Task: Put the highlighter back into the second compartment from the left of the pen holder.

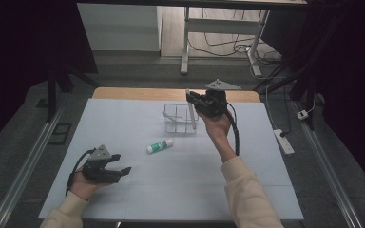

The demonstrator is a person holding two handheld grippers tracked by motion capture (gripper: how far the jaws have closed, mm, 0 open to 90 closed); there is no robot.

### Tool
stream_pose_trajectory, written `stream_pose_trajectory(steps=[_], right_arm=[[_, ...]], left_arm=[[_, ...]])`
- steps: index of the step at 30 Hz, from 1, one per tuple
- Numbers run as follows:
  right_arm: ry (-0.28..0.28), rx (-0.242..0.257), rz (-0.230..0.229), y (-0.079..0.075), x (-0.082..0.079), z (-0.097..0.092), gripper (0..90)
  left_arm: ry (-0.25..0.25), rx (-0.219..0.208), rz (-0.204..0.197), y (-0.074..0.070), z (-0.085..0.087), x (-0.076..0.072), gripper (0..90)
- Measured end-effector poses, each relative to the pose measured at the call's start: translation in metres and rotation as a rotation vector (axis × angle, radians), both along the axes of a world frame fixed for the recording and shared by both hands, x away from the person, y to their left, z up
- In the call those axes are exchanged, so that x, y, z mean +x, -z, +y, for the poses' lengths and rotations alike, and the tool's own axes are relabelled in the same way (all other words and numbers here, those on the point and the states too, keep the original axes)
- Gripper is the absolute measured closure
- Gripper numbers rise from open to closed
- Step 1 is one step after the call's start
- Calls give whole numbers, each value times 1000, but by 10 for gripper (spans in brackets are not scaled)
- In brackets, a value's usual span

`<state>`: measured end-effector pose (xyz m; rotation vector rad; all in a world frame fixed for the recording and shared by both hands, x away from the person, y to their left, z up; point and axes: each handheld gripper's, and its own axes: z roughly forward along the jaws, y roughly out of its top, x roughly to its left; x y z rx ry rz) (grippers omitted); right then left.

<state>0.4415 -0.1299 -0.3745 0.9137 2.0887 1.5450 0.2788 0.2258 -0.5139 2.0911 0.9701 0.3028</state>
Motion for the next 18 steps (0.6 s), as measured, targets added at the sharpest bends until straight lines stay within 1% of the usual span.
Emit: stream_pose_trajectory(steps=[8,18], right_arm=[[10,2,-10,-5,6,4,777],[16,10,-20,-6,13,11,777]], left_arm=[[1,0,-2,0,0,0,297],[3,-3,-3,0,0,0,297]])
